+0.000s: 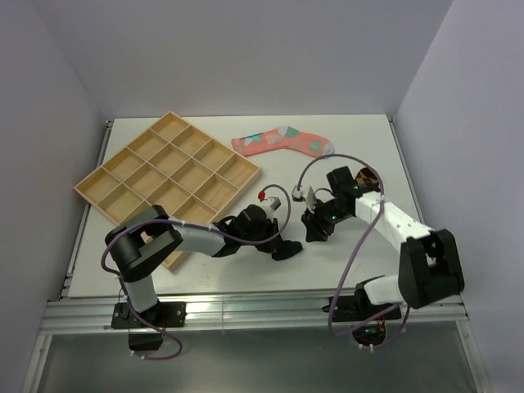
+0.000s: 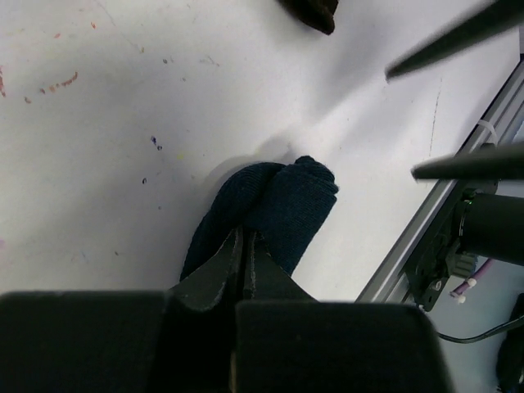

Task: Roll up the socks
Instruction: Roll the sock at the center of the board, then pick up the sock at the center of the board, then place the sock in the storage box.

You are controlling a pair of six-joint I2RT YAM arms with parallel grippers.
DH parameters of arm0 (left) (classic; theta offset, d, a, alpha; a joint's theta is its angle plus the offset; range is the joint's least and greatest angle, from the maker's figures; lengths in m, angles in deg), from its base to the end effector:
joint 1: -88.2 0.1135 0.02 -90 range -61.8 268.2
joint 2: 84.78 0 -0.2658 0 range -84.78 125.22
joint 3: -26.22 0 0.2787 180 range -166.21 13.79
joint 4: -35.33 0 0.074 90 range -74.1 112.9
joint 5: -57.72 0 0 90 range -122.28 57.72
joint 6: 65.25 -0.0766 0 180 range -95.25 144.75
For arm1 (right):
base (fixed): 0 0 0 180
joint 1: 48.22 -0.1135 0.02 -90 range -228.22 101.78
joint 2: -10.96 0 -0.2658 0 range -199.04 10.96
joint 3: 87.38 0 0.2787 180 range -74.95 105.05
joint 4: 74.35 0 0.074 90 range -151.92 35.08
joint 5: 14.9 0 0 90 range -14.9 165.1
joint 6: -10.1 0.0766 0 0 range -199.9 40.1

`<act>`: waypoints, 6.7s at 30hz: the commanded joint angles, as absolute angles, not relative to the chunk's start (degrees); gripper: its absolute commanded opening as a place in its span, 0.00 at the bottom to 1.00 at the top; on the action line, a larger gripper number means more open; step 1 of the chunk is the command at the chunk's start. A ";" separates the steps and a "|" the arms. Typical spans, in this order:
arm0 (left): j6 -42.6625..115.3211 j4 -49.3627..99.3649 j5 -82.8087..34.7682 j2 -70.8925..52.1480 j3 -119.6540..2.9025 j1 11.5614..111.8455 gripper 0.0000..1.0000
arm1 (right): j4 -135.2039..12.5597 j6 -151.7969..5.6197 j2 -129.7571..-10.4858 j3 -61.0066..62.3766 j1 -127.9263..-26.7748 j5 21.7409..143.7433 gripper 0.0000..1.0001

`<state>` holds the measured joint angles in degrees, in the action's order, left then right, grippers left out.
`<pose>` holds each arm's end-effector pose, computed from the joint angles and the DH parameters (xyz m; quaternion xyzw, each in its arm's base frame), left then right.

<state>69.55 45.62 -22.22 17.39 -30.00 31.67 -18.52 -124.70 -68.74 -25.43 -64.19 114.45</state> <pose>0.2046 -0.3337 0.0859 0.1304 0.8775 -0.4013 0.2280 0.2516 0.1225 0.1623 -0.5129 0.7796 0.2893 0.2132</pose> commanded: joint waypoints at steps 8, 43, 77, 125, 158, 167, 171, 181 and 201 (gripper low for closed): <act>67.55 31.86 -17.08 22.97 -32.79 35.20 0.00 | -32.02 -133.52 -49.17 -40.22 -68.78 107.37 0.56; 65.97 25.89 -9.34 28.69 -39.29 38.98 0.00 | -50.23 -132.03 -59.79 -46.30 -94.80 92.07 0.53; 106.12 32.39 -43.05 -13.84 -19.70 36.09 0.43 | -54.10 -113.84 -60.94 -39.98 -94.89 80.73 0.00; 120.47 42.67 -57.86 -5.41 -30.33 29.40 0.51 | -49.44 -102.40 -49.25 -27.93 -98.76 70.00 0.00; 106.14 37.84 -57.51 -2.95 -35.51 30.99 0.00 | -40.30 -101.61 -48.63 -26.08 -99.46 78.18 0.28; 104.64 38.72 -57.07 -4.80 -34.11 31.87 0.00 | -41.00 -101.17 -47.58 -25.38 -99.46 75.89 0.43; 104.29 38.02 -57.68 -5.50 -33.93 31.87 0.00 | -40.65 -100.91 -48.01 -24.50 -99.46 75.28 0.48; 91.67 38.19 -45.31 -9.81 -36.21 46.79 0.00 | -36.87 -101.61 -44.50 -23.53 -96.75 74.75 0.53; 77.22 46.97 -1.96 25.66 -65.65 86.61 0.00 | -34.23 -106.09 -52.23 -16.94 -77.67 86.43 0.53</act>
